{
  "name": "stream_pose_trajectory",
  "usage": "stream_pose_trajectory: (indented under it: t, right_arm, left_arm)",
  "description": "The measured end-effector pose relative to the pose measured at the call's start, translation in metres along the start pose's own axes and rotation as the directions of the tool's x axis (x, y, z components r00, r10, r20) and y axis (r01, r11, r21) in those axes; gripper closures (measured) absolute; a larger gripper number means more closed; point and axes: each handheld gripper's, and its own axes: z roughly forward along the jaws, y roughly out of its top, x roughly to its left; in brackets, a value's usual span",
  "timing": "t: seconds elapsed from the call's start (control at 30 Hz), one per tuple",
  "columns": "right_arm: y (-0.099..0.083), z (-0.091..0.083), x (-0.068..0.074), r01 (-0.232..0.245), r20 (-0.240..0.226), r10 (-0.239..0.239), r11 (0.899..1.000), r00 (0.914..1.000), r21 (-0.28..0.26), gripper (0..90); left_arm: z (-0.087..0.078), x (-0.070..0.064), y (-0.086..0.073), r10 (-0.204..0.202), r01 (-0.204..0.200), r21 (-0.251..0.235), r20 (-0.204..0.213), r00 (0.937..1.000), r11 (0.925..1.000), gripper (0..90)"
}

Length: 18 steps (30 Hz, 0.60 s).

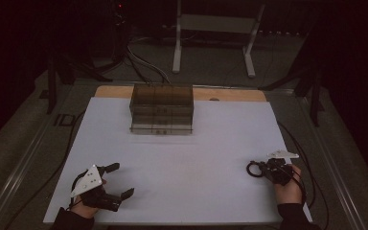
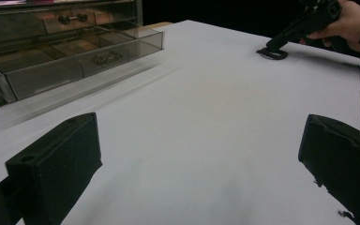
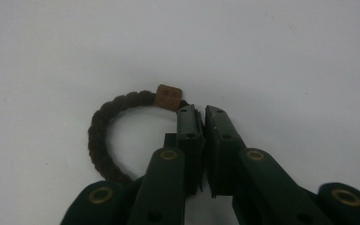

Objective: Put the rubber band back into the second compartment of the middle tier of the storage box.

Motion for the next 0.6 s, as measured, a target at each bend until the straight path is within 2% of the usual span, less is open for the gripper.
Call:
stream_pose_trajectory:
  t: [0.3,0.6]
  right_arm:
    - [0.0040,-0.0067,0.0016,-0.043,-0.027,0.043,0.999,0.9987,-0.027,86.0]
    - [0.0073,-0.0099,0.0043,-0.052,-0.037,0.050,0.998,0.9981,-0.038,86.1]
  left_arm:
    - [0.0005,0.0006,-0.0004,-0.008,0.008,0.000,-0.002,1.0000,1.0000,0.2]
    - [0.0018,0.0007,-0.0006,-0.007,0.007,0.002,0.000,1.0000,1.0000,0.2]
